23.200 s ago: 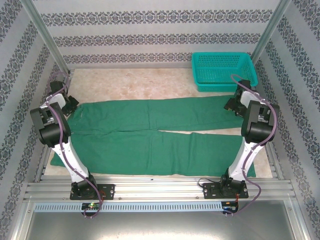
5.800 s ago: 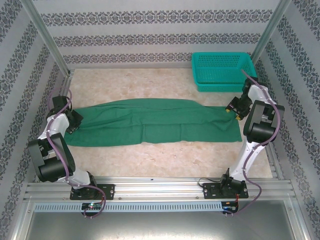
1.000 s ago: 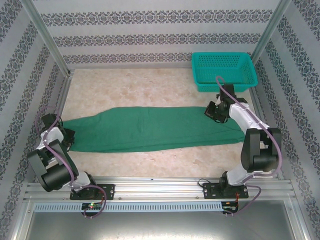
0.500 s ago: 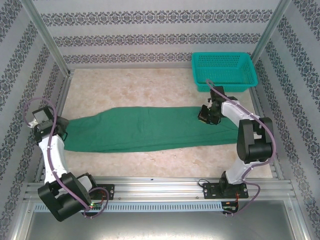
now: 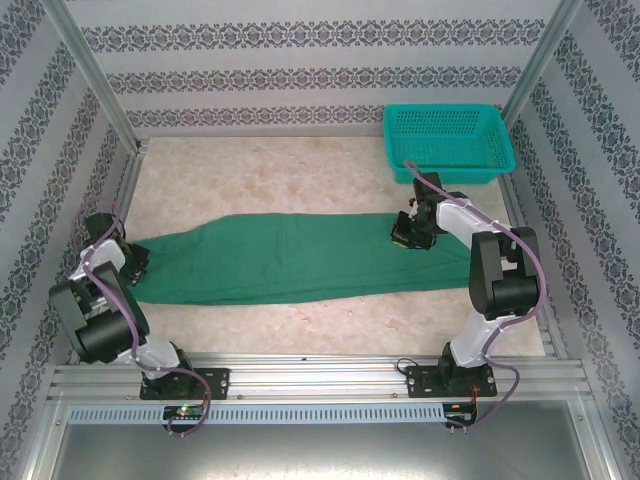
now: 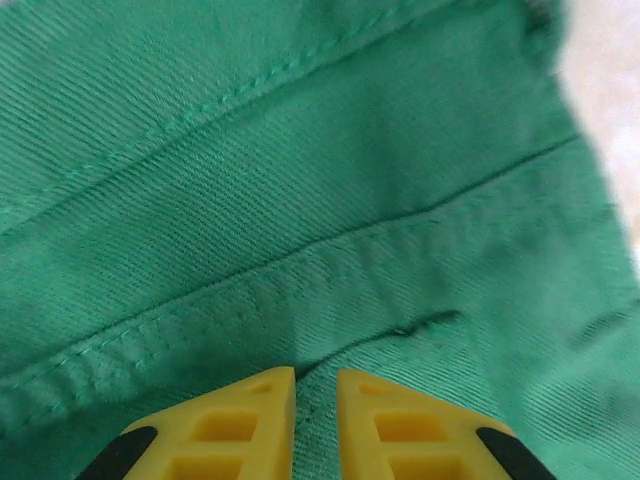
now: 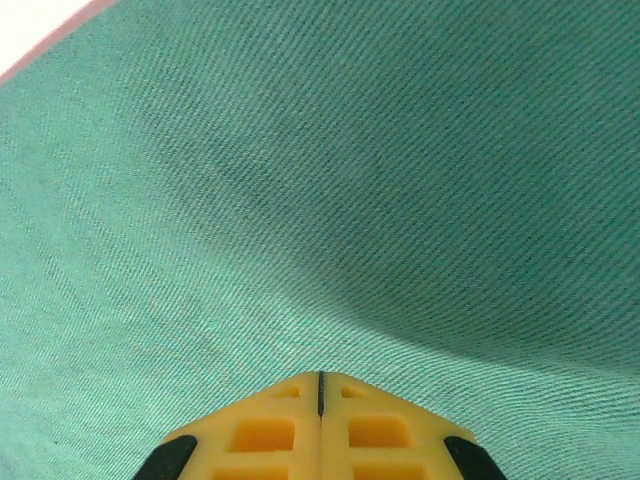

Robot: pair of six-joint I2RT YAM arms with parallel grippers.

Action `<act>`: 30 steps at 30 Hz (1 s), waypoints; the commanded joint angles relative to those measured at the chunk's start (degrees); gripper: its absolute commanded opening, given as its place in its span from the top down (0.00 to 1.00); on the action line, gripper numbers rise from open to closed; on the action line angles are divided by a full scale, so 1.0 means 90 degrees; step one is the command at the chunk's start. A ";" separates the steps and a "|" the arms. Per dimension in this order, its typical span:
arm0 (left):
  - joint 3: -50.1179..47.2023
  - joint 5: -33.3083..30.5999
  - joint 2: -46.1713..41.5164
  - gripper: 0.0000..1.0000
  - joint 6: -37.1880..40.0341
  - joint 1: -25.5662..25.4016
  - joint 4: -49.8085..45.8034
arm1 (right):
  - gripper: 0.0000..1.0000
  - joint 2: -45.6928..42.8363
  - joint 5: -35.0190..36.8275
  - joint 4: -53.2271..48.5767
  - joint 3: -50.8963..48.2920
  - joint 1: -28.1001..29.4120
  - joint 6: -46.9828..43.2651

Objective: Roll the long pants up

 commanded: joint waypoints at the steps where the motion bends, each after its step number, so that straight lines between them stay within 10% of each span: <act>1: 0.0315 0.0040 0.0460 0.81 -0.0089 -0.0062 0.0280 | 1.00 0.0137 0.0152 -0.0133 0.0069 0.0009 -0.0043; 30: 0.1663 -0.0707 0.1498 0.90 -0.0335 -0.1331 -0.0082 | 1.00 0.1156 0.1167 -0.1375 0.1146 -0.1900 -0.0309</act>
